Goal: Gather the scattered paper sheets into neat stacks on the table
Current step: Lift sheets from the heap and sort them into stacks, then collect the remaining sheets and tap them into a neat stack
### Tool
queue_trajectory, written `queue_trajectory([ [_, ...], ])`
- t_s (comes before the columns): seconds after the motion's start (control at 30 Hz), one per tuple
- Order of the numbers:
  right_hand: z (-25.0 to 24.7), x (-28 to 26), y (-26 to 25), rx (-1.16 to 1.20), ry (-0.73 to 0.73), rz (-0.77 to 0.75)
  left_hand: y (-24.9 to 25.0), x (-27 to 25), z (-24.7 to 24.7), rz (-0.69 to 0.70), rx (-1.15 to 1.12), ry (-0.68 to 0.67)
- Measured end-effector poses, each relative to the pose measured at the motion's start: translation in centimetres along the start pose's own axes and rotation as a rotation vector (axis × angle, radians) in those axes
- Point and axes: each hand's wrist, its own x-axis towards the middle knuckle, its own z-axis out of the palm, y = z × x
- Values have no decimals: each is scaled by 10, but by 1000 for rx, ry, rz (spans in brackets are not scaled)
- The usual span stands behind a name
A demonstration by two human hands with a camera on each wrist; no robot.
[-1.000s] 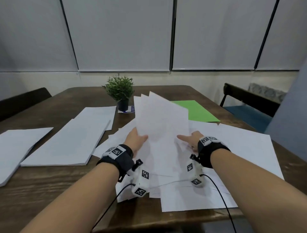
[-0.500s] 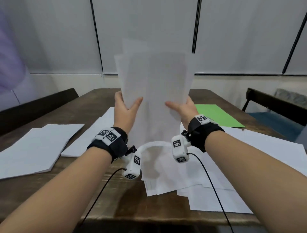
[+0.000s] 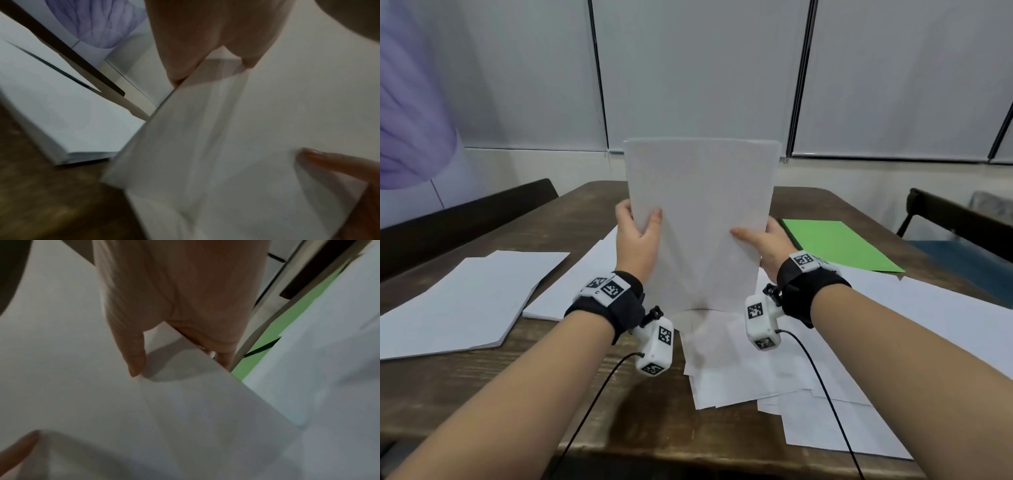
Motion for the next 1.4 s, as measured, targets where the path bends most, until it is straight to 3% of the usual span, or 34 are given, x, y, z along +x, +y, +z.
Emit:
queue_trajectory([
  [0.1, 0, -7, 29, -160, -56, 100, -27, -11, -8, -190, 101, -119],
  [0.33, 33, 1, 21, -301, 17, -39, -16, 14, -36, -251, 267, -142],
  [0.5, 90, 15, 26, -388, -49, -33, -39, 58, -103, -559, 372, -188],
  [0.57, 117, 22, 35, -387, -51, -7, -53, 70, -139, -651, 481, -141],
  [0.7, 164, 34, 54, -438, -46, 42, -75, 91, -213, -645, 891, -77],
  [0.87, 206, 46, 81, -524, -99, 130, -102, 112, -286, -765, 1242, -56],
  [1.03, 220, 56, 101, -672, -128, 219, -136, 137, -329, -917, 1355, -105],
  [1.2, 216, 59, 115, -911, -254, 374, -153, 144, -352, -1034, 1285, -114],
  [1.4, 215, 68, 120, -1029, -265, 424, -119, 136, -336, -911, 1427, -402],
])
